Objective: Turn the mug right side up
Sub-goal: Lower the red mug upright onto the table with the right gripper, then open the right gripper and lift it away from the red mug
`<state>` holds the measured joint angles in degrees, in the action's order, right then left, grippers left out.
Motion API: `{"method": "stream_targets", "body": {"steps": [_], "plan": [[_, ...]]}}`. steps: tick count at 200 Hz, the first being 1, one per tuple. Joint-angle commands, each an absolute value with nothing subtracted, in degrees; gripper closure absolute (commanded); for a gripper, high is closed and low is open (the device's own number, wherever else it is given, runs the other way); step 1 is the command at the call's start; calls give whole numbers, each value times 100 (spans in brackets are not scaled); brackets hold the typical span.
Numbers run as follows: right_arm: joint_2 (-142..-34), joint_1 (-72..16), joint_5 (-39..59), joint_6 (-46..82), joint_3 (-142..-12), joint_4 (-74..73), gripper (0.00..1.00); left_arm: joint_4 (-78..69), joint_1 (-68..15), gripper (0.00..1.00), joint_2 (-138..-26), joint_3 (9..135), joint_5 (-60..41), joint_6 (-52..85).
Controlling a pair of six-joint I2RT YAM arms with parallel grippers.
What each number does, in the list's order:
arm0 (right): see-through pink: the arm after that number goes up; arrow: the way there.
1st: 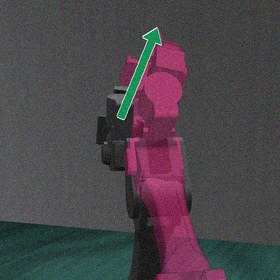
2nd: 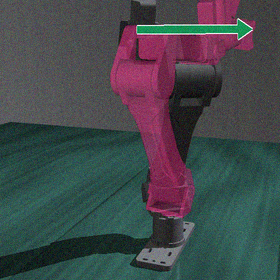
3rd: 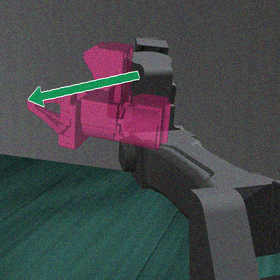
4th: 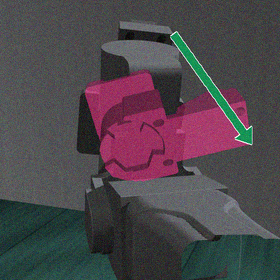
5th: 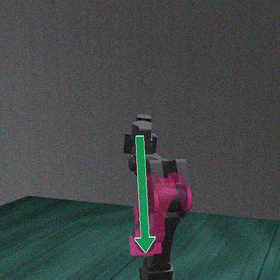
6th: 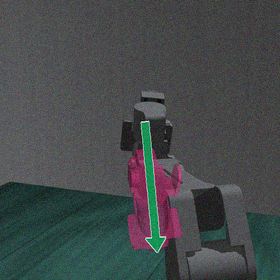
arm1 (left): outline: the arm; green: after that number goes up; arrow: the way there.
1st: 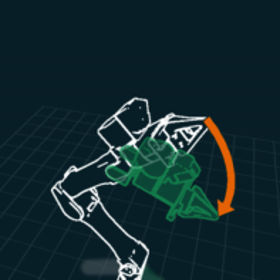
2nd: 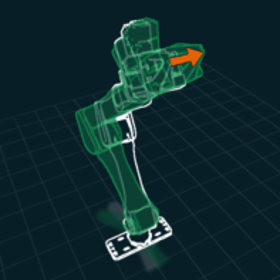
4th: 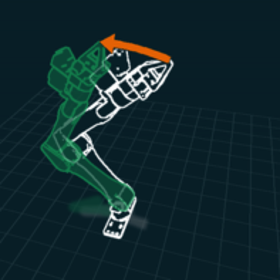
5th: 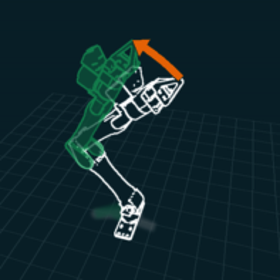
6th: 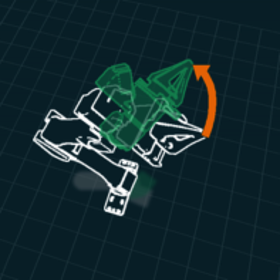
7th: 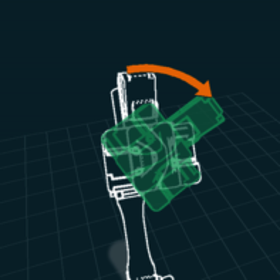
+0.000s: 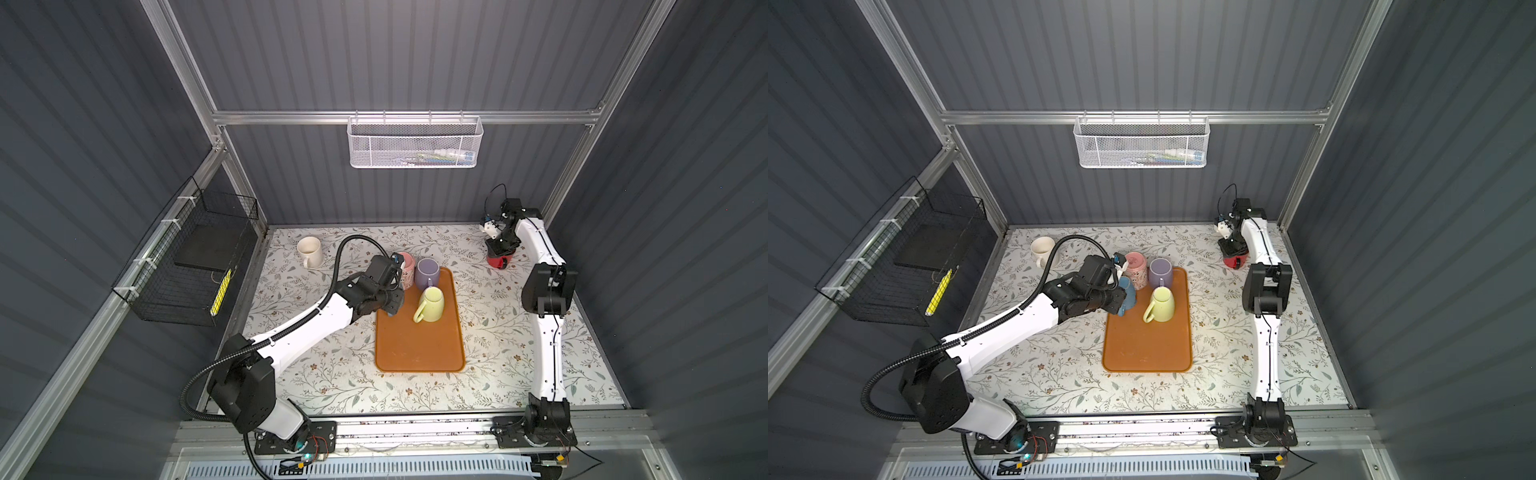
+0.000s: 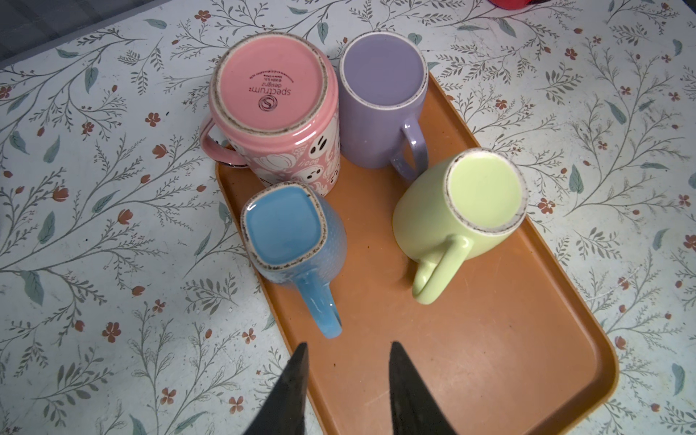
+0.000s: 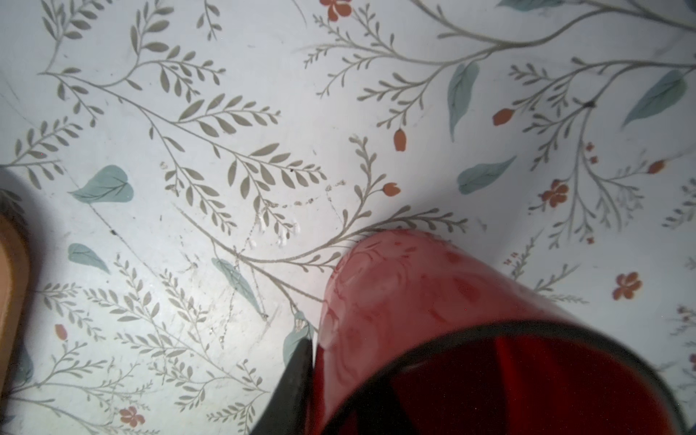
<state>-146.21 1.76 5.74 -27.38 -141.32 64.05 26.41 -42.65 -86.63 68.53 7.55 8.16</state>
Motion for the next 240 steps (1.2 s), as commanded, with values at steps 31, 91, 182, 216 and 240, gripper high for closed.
{"method": "stream_targets", "body": {"steps": [31, 91, 182, 216, 240], "plan": [[-14541, 149, 508, -2731, -14229, 6460, 71, 2780, -4253, 64, -8621, 6970, 791, 927], [-14155, 132, 452, -2694, -14128, 6399, 69, 2773, -4254, 63, -8420, 6856, 806, 959], [-13266, 127, 404, -2587, -13492, 6171, 65, 2792, -4354, 61, -7957, 6535, 807, 1085], [-12718, 123, 388, -2358, -13101, 6099, 64, 2859, -4688, 60, -7891, 6480, 1094, 1090], [-12186, 114, 397, -2158, -12439, 5933, 61, 2901, -4881, 60, -7787, 6405, 1239, 1140]]}}
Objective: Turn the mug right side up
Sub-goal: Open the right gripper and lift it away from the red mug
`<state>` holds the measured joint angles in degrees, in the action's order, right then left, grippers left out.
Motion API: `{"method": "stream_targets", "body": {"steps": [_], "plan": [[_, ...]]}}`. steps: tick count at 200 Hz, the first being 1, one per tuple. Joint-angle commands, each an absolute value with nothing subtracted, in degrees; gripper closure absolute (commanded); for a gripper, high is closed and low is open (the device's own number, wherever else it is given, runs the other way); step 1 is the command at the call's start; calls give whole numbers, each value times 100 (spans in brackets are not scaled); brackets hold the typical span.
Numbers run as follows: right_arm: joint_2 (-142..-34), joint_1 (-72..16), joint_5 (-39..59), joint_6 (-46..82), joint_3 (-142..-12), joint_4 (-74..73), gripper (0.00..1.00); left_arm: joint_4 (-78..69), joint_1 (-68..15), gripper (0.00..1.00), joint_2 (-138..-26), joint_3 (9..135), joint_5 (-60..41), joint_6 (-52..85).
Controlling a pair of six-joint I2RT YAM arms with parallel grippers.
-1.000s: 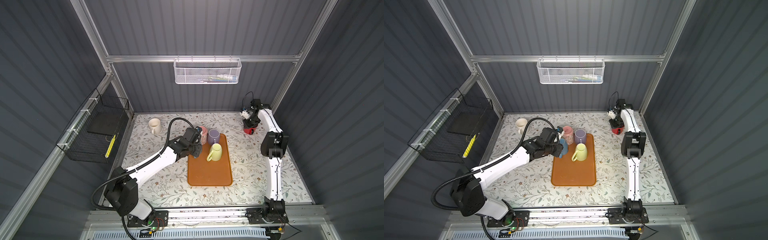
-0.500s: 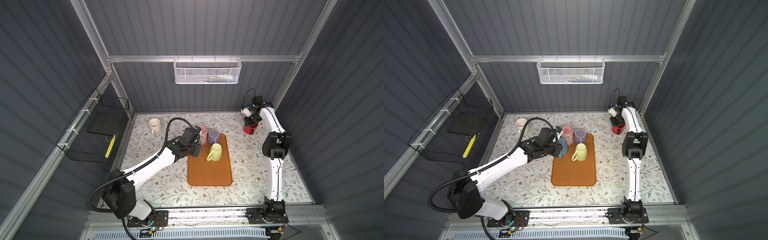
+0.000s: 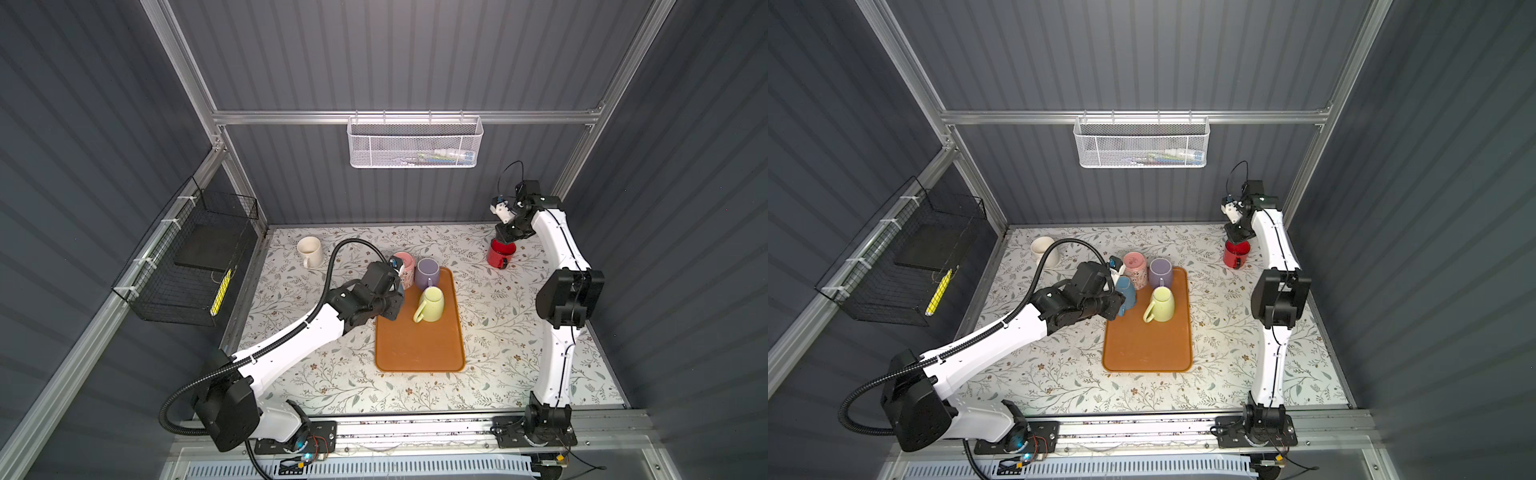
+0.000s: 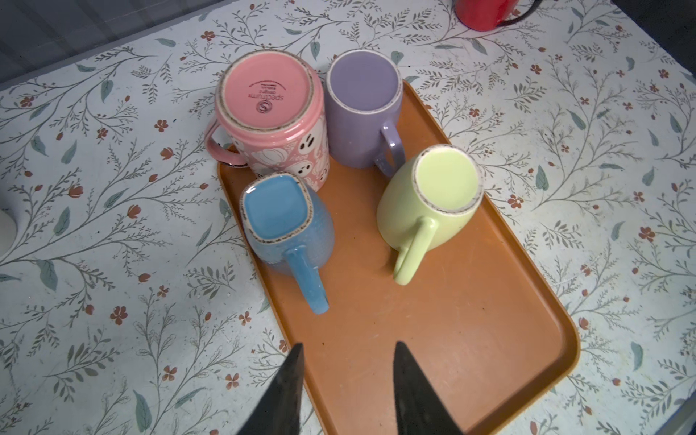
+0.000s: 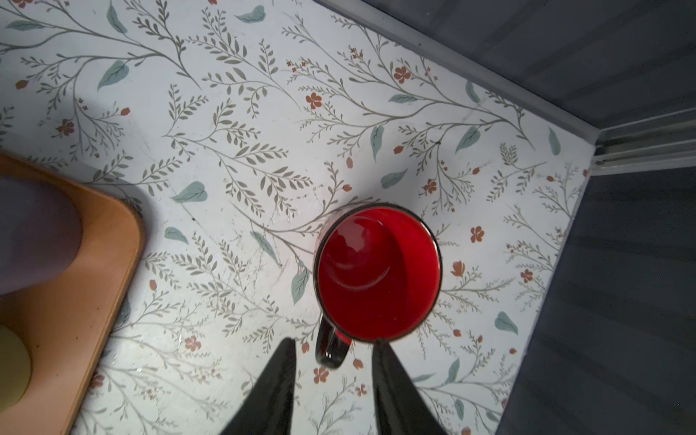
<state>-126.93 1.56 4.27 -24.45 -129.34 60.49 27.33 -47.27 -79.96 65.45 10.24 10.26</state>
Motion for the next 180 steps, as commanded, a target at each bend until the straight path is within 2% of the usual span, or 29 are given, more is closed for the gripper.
{"method": "stream_targets", "body": {"steps": [1, 60, 118, 180], "plan": [[-12162, 110, 400, -2147, -12389, 5915, 61, 2900, -4880, 60, -7778, 6402, 1239, 1141], [-10197, -38, 194, -1456, -9924, 4341, 57, 2631, -4948, 59, -7392, 6029, 1183, 1160], [-7963, -590, -155, -599, -7161, 2541, 56, 2212, -4965, 54, -7669, 5960, 882, 1022], [-6028, -1383, 236, 542, -5129, 1518, 54, 1563, -4964, 53, -8279, 5881, 383, 548]]}}
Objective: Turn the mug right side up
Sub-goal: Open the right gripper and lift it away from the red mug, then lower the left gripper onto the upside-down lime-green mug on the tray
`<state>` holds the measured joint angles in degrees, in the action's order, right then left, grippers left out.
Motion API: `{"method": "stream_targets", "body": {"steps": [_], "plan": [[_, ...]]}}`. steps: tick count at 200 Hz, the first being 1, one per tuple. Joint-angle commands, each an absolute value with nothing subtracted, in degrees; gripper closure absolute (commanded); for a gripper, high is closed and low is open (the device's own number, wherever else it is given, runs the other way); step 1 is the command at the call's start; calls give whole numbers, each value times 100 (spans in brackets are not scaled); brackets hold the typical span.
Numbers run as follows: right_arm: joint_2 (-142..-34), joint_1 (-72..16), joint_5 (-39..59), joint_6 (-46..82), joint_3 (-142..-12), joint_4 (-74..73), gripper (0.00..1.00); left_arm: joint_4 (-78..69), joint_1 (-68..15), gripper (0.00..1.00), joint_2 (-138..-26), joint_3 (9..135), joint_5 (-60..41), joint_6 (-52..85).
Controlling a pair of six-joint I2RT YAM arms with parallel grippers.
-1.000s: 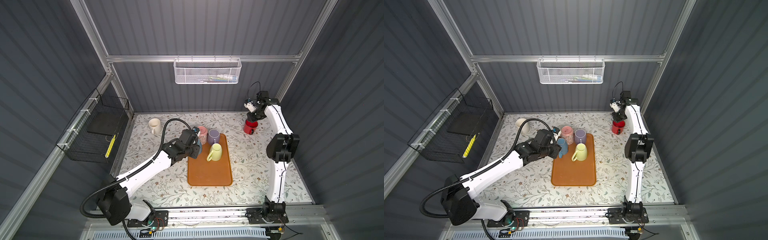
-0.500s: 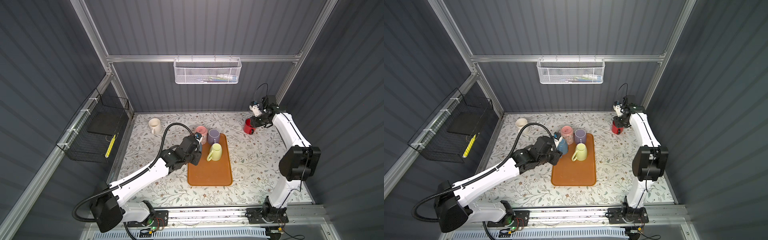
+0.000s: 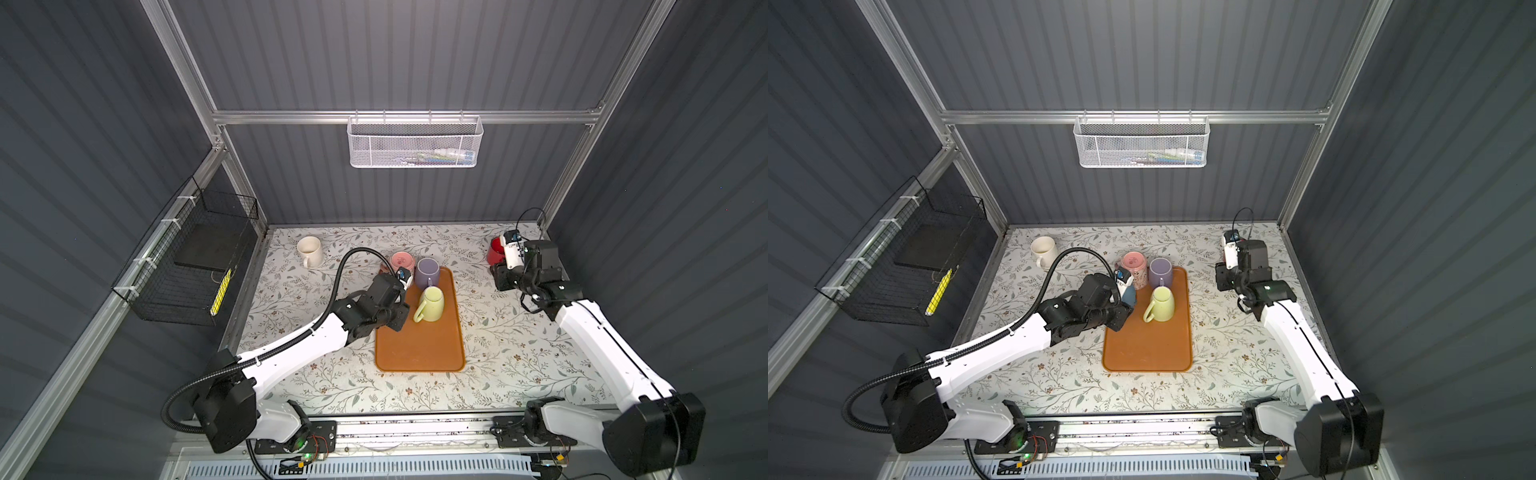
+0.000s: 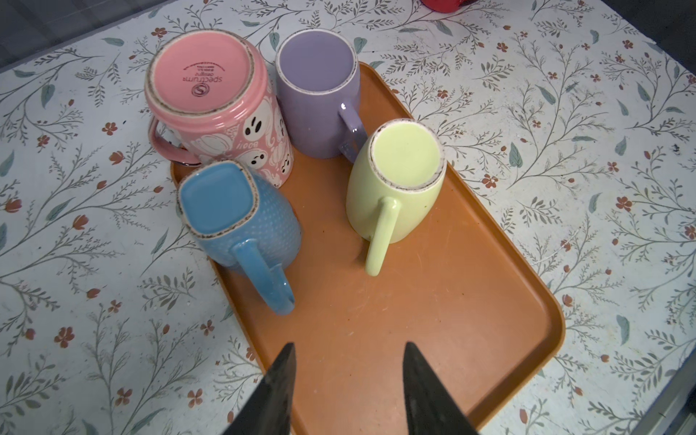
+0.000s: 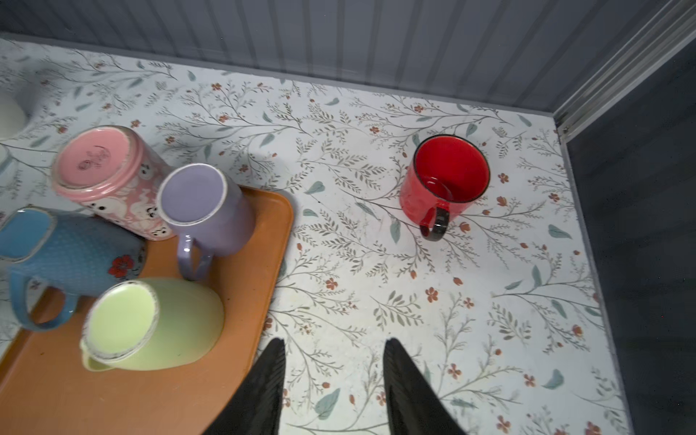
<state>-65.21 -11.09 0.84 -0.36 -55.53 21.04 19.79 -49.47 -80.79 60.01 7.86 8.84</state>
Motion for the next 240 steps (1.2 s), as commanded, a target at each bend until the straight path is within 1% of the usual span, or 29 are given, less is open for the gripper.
{"method": "stream_targets", "body": {"steps": [1, 33, 66, 90, 134, 240], "plan": [[-6011, -1386, 245, 548, -5113, 1523, 54, 1546, -4965, 53, -8288, 5872, 363, 547], [-5558, -1507, 540, 850, -4733, 1643, 53, 1125, -4966, 52, -8587, 5703, -87, 434], [-5400, -1509, 361, 778, -4665, 1824, 53, 913, -4966, 52, -9055, 5779, -270, 304], [-5426, -1503, 484, 705, -4694, 1857, 52, 854, -4966, 52, -9358, 5892, -239, 136], [-5546, -1499, 354, 693, -4685, 1832, 52, 1072, -4960, 52, -9886, 6319, -238, -126], [-5388, -1505, 361, 705, -4614, 1820, 52, 932, -4963, 52, -10349, 6481, -214, -220]]}}
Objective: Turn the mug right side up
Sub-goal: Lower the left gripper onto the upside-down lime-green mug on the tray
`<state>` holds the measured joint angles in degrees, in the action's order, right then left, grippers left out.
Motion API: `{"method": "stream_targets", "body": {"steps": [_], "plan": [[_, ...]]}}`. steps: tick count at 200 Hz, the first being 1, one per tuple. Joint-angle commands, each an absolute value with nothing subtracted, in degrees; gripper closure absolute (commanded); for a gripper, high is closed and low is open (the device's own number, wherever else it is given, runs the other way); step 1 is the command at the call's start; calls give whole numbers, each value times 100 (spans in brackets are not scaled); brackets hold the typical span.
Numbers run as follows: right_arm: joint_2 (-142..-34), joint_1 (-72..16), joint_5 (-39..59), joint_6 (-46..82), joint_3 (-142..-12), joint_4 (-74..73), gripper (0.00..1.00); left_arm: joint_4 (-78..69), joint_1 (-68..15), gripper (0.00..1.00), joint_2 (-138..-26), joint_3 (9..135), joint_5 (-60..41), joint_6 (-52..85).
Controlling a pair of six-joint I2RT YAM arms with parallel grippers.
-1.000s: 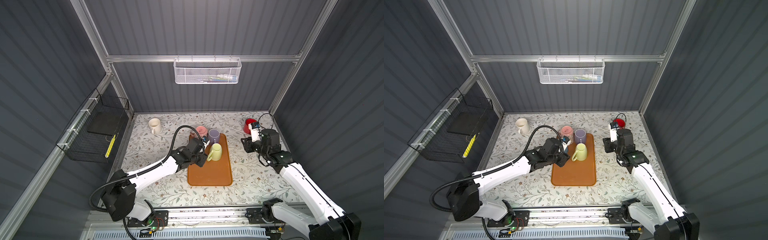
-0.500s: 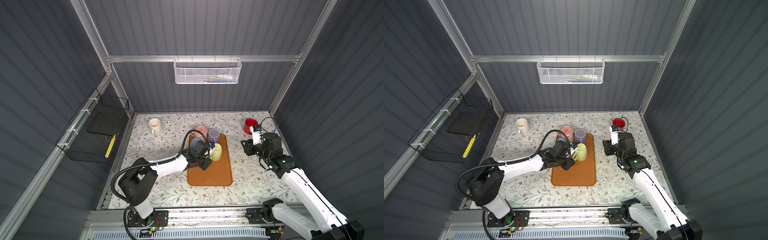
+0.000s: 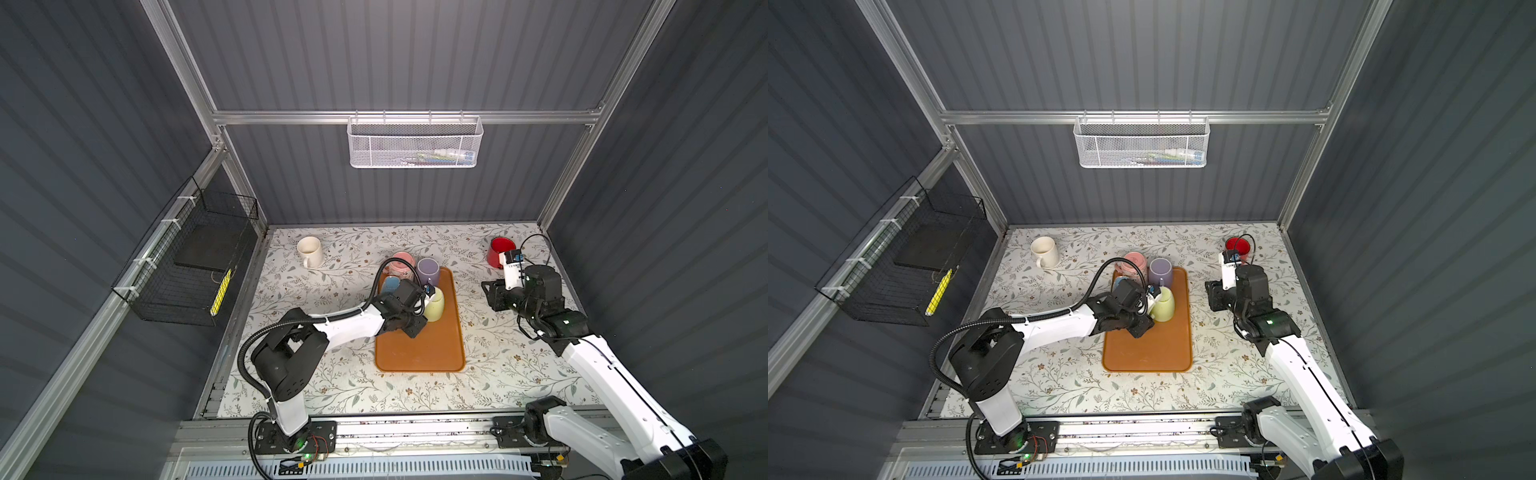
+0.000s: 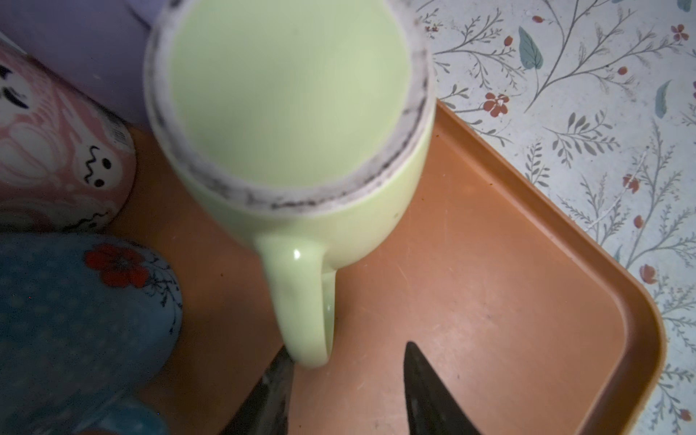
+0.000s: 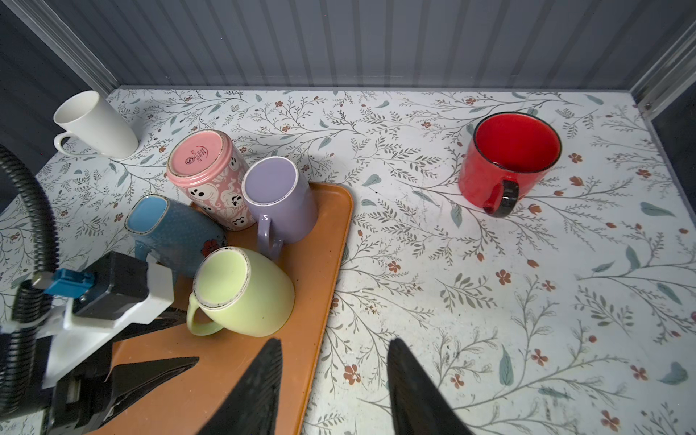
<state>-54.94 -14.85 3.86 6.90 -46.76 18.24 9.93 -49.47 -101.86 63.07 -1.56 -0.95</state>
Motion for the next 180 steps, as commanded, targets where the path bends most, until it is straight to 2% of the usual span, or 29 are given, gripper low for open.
{"method": "stream_targets", "body": {"steps": [1, 121, 180], "plan": [[-5388, -1504, 361, 708, -4614, 1824, 52, 932, -4964, 53, -10356, 6479, -213, -220], [-5345, -1501, 353, 725, -4544, 1810, 52, 563, -4966, 58, -10705, 6570, 334, -97], [-5337, -1503, 327, 716, -4526, 1817, 51, 483, -4960, 69, -10776, 6536, 334, -62]]}}
